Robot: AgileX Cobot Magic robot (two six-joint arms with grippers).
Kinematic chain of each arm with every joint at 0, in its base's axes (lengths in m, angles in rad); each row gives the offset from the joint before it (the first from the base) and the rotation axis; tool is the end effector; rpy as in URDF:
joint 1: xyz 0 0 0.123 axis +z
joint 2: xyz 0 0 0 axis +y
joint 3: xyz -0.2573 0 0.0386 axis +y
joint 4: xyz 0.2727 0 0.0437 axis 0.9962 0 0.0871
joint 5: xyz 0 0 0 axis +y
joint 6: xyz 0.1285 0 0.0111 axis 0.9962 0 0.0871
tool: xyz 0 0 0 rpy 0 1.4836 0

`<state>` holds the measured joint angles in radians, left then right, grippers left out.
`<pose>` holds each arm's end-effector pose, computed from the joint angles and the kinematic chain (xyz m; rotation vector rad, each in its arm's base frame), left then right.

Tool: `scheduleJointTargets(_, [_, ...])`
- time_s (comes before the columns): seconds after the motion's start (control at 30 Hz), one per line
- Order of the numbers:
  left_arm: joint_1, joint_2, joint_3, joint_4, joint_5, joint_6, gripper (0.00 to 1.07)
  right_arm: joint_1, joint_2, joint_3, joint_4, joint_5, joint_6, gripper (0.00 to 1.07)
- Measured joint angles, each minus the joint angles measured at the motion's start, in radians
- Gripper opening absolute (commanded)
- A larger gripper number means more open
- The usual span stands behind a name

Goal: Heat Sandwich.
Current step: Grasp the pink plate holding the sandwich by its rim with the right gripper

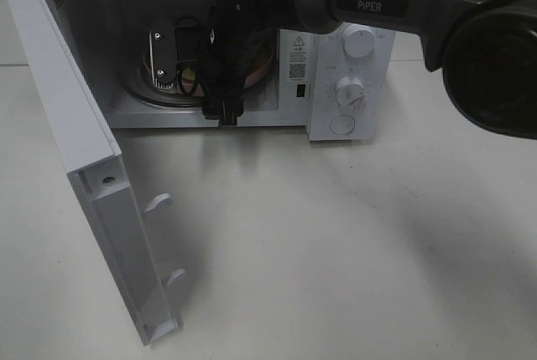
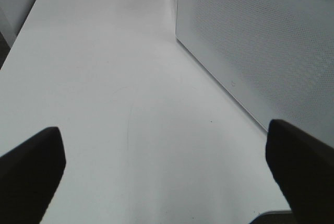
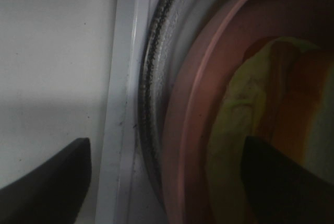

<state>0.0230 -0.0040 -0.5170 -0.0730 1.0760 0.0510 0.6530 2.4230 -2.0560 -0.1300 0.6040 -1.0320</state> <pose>0.0724 -0.0066 0.2762 0.0335 2.0364 -0.0408 0.4594 0.3395 0.1071 -1.9093 1.5693 -0.3025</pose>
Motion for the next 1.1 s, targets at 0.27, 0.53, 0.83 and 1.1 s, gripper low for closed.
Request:
scheduleJointTargets(0.27, [0.0, 0.0, 0.0, 0.0, 0.0, 0.0, 1.0, 0.0, 0.047, -0.027, 0.001, 0.004, 0.0, 0.76])
scheduleJointTargets(0.53, [0.0, 0.0, 0.0, 0.0, 0.0, 0.0, 1.0, 0.0, 0.061, -0.028, 0.002, 0.008, 0.027, 0.75])
scheduleJointTargets(0.83, [0.0, 0.0, 0.0, 0.0, 0.0, 0.0, 1.0, -0.001, 0.06, -0.03, 0.002, 0.002, 0.165, 0.17])
scheduleJointTargets(1.1, [0.0, 0.0, 0.0, 0.0, 0.0, 0.0, 1.0, 0.009, 0.056, -0.038, -0.008, 0.009, 0.176, 0.0])
